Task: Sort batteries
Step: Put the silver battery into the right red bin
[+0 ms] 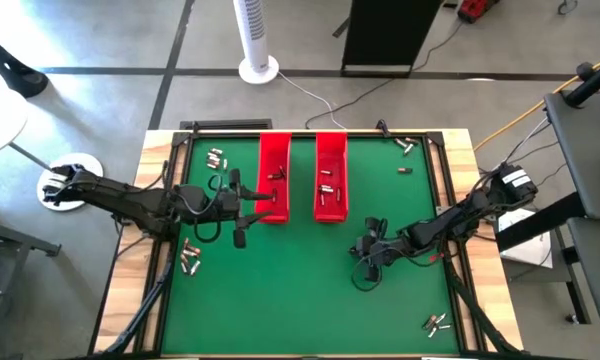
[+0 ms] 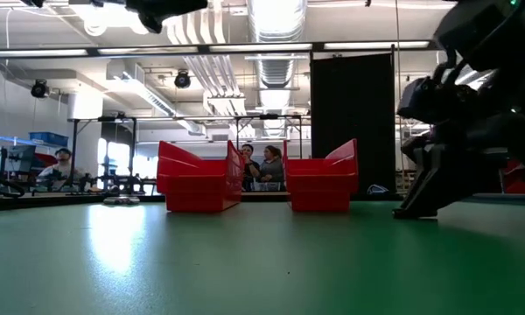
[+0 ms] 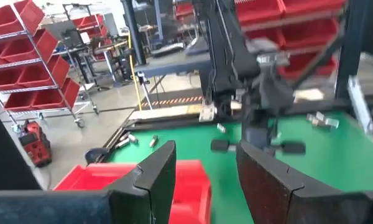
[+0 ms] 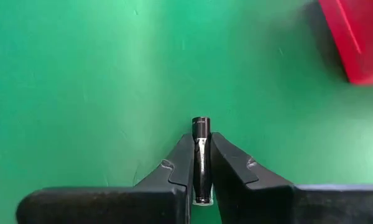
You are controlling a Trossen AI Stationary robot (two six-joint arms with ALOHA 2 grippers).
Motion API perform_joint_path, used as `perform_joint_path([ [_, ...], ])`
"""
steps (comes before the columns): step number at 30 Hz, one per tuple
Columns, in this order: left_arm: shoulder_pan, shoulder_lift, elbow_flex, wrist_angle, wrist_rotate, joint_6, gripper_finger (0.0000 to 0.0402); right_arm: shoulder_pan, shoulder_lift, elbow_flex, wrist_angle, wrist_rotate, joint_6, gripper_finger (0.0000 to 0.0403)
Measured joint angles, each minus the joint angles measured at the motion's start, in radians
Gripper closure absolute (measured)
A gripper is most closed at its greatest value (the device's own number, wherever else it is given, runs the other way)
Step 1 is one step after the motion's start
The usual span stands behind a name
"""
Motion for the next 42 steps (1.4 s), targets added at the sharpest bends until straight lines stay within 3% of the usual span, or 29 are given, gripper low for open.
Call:
perform_joint_path([
  [10, 0.013, 0.016, -0.092, 0.035, -0.015, 0.024, 0.0252, -0.005, 0.004, 0.135, -0.065, -0.01, -0.053, 0.0369],
  [32, 0.015, 0.016, -0.081, 0.04, -0.016, 0.019, 0.0252, -0.066, 0.001, 0.391, -0.341, -0.008, -0.109, 0.0369],
  [42, 0.015, 0.016, -0.08, 0.04, -0.016, 0.023, 0.0252, -0.13, 0.038, 0.541, -0.552, -0.018, -0.173, 0.0369],
])
